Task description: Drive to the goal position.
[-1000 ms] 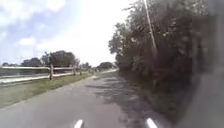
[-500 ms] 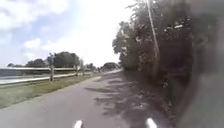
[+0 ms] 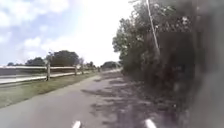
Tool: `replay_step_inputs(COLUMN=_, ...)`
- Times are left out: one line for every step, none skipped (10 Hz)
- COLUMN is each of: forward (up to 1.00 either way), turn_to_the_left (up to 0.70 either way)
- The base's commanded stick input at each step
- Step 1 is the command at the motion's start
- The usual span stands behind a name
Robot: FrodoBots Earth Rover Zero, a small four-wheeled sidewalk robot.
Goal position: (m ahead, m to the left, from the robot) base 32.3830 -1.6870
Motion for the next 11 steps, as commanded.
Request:
replay_step_inputs(forward=0.85, turn_to_the_left=0.00)
replay_step_inputs(forward=0.85, turn_to_the_left=0.00)
replay_step_inputs(forward=0.85, turn_to_the_left=0.00)
replay_step_inputs(forward=0.85, turn_to_the_left=0.00)
replay_step_inputs(forward=0.85, turn_to_the_left=0.00)
replay_step_inputs(forward=0.85, turn_to_the_left=0.00)
replay_step_inputs(forward=0.85, turn_to_the_left=0.00)
replay_step_inputs(forward=0.85, turn_to_the_left=0.00)
replay_step_inputs(forward=0.85, turn_to_the_left=0.00)
replay_step_inputs(forward=0.85, turn_to_the_left=0.00)
replay_step_inputs(forward=0.85, turn_to_the_left=0.00)
